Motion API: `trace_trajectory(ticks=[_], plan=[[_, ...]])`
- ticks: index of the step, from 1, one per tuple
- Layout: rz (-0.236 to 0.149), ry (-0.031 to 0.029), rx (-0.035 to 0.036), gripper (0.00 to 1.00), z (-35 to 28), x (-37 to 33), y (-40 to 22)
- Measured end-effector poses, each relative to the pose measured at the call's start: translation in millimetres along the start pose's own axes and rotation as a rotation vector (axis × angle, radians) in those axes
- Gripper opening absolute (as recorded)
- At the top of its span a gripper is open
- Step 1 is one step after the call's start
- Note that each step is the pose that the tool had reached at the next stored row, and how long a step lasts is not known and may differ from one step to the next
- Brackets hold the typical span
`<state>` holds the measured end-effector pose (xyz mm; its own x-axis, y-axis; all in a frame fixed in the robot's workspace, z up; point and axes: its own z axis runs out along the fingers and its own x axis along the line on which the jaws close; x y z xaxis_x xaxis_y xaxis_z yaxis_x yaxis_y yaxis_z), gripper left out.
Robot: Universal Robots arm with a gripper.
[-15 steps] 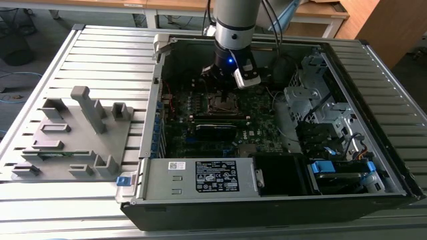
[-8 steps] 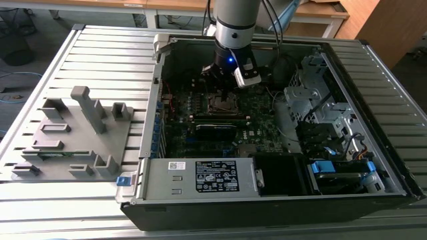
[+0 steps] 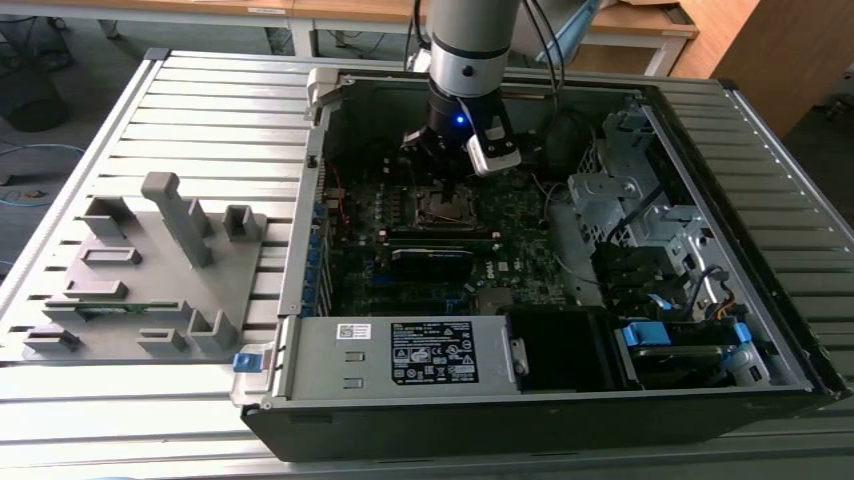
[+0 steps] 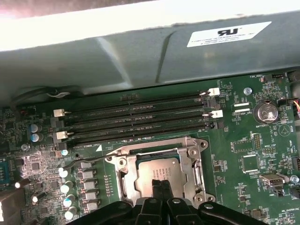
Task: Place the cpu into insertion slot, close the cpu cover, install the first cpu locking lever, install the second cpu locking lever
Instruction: 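Install the first cpu locking lever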
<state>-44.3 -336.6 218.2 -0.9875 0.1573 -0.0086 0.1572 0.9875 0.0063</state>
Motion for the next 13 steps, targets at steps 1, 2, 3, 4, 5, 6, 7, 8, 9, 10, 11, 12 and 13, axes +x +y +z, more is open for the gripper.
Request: trace_trajectory(ticks=[1, 2, 3, 4, 5, 6, 7, 8, 9, 10, 11, 12, 13], plan=[[0.000, -0.0001, 0.0000, 0.11, 0.0, 0.9, -0.1], [0.000, -0.0002, -0.0001, 0.11, 0.1, 1.9, -0.3], [0.000, -0.0004, -0.0001, 0.11, 0.1, 3.0, -0.5], [0.000, -0.0007, -0.0002, 0.11, 0.2, 4.3, -0.7], [0.000, -0.0009, -0.0002, 0.11, 0.2, 5.5, -0.9], [0.000, -0.0011, -0.0002, 0.11, 0.2, 6.6, -1.0], [0.000, -0.0013, -0.0002, 0.11, 0.2, 7.6, -1.2], [0.000, -0.0015, -0.0002, 0.11, 0.2, 7.8, -1.2], [0.000, -0.0016, -0.0002, 0.11, 0.2, 7.8, -1.2], [0.000, -0.0016, -0.0003, 0.11, 0.2, 7.8, -1.2], [0.000, -0.0016, -0.0003, 0.11, 0.2, 7.9, -1.2], [0.000, -0.0016, -0.0003, 0.11, 0.0, 7.9, -1.3], [0.000, -0.0016, -0.0004, 0.11, -0.1, 7.9, -1.3]])
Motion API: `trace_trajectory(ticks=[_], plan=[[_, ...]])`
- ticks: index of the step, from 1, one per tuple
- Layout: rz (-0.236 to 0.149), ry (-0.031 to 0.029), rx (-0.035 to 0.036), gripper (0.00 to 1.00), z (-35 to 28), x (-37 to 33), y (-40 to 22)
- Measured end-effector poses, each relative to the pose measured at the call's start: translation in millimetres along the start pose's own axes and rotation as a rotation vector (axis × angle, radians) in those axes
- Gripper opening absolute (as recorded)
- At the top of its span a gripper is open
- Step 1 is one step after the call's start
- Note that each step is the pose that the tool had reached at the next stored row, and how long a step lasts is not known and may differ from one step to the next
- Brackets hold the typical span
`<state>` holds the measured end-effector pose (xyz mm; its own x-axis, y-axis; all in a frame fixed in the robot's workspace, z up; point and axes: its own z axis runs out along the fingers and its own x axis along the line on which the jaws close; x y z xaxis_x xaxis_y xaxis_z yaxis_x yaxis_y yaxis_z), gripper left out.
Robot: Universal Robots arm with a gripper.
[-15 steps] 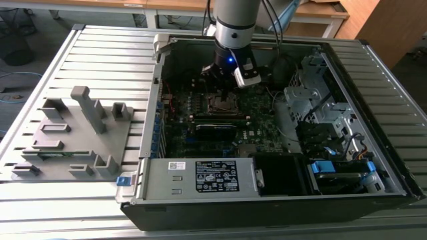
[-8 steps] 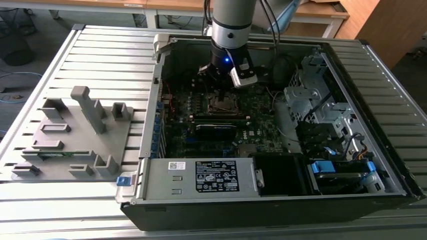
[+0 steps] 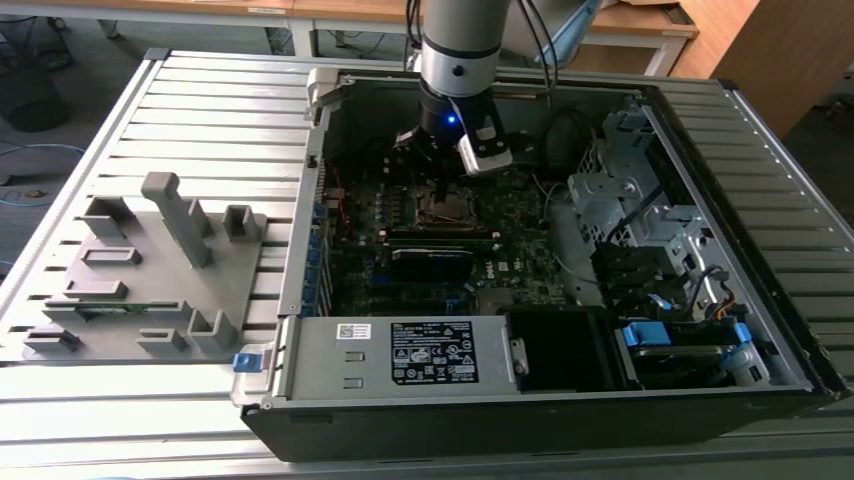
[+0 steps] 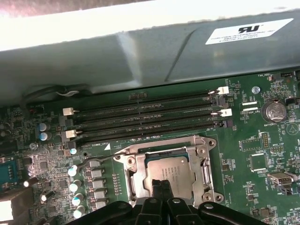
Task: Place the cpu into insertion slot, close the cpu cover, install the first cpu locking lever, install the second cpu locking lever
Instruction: 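Install the first cpu locking lever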
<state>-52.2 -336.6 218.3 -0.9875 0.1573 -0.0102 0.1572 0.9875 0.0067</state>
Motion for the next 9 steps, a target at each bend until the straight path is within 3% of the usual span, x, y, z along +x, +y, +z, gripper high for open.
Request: trace_trajectory(ticks=[9], plan=[[0.000, -0.0001, 0.0000, 0.11, -1.4, 0.2, 0.0]])
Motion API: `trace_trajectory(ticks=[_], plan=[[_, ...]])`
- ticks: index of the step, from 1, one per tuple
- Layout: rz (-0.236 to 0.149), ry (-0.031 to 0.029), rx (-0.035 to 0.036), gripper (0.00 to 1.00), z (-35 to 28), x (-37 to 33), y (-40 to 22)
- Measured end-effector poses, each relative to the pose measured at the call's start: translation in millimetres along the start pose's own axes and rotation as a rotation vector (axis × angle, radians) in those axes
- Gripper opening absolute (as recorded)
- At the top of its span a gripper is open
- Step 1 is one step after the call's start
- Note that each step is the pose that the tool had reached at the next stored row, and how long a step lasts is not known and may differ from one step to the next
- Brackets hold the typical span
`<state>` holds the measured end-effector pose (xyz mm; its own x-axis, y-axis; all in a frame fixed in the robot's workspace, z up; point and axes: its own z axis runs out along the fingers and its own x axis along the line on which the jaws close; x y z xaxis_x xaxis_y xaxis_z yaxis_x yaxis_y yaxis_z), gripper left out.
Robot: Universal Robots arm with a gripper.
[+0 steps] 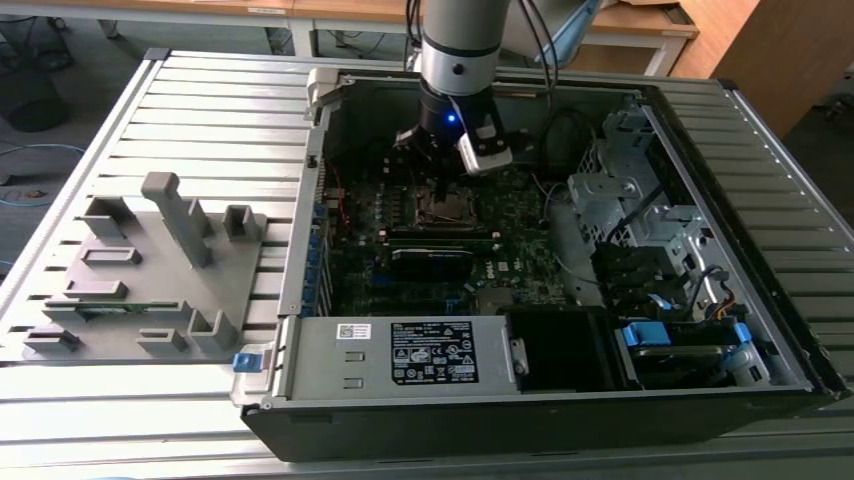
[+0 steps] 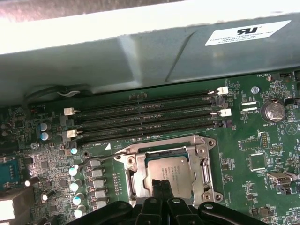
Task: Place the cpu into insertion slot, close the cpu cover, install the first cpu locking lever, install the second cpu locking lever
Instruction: 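Install the first cpu locking lever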
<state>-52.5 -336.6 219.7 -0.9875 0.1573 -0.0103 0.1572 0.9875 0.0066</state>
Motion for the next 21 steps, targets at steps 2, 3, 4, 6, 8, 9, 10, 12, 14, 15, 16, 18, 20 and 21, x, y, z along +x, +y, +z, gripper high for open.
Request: trace_trajectory(ticks=[2, 3, 4, 6, 8, 9, 10, 12, 14, 15, 16, 18, 20, 21], plan=[[0.000, 0.0000, 0.0001, 0.11, -0.8, 0.0, 0.0], [0.000, 0.0000, 0.0001, 0.11, -0.9, 0.0, 0.0], [0.000, 0.0001, 0.0003, 0.11, -1.2, 0.0, 0.0], [0.000, 0.0001, 0.0001, 0.11, -1.8, 0.0, 0.0], [0.000, 0.0000, 0.0001, 0.11, -2.4, 0.0, 0.0], [0.000, -0.0001, -0.0002, 0.11, -2.5, 0.0, 0.0], [0.000, 0.0000, 0.0000, 0.11, -2.8, 0.0, 0.0], [0.000, 0.0000, 0.0000, 0.11, -3.1, 0.0, 0.0], [0.000, 0.0000, 0.0000, 0.11, -3.1, -0.1, 0.0], [0.000, 0.0000, 0.0000, 0.11, -3.1, 0.0, 0.0], [0.000, 0.0000, 0.0000, 0.11, -3.1, 0.0, 0.0], [0.000, 0.0000, 0.0000, 0.11, -3.1, 0.0, 0.0], [0.000, 0.0000, 0.0000, 0.11, -3.2, 0.0, 0.0], [0.000, -0.0002, 0.0002, 0.11, -3.2, 0.4, 0.0]])
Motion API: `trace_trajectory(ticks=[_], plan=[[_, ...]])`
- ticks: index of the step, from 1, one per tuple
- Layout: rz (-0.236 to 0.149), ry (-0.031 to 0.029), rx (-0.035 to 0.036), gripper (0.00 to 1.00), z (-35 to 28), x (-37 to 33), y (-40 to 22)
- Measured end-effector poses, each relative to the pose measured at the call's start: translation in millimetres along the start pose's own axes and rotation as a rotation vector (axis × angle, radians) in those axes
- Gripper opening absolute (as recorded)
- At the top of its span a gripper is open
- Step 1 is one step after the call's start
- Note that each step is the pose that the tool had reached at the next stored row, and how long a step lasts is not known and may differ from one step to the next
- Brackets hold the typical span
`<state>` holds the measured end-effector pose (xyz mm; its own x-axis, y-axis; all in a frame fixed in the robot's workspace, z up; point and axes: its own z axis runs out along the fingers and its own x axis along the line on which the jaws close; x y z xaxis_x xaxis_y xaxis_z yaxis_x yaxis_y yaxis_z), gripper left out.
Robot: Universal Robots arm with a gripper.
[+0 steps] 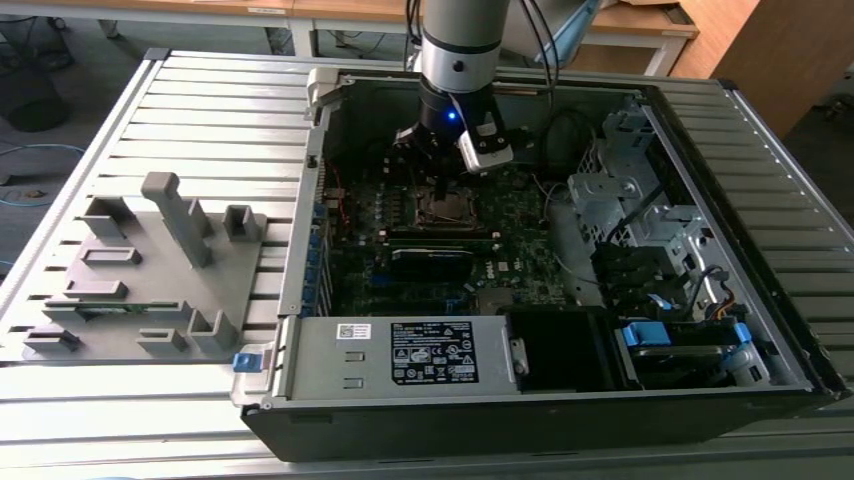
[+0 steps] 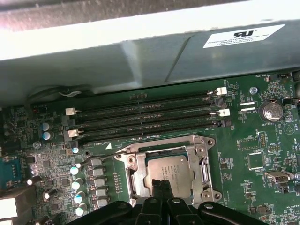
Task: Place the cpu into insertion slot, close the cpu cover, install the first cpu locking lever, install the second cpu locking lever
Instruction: 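Install the first cpu locking lever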
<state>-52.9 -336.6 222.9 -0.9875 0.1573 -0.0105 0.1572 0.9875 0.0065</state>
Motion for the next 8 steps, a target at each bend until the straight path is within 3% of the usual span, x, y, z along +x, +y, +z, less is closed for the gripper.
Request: trace_trajectory(ticks=[8], plan=[[0.000, -0.0047, -0.0010, 0.11, 0.9, 13.6, -2.2]])
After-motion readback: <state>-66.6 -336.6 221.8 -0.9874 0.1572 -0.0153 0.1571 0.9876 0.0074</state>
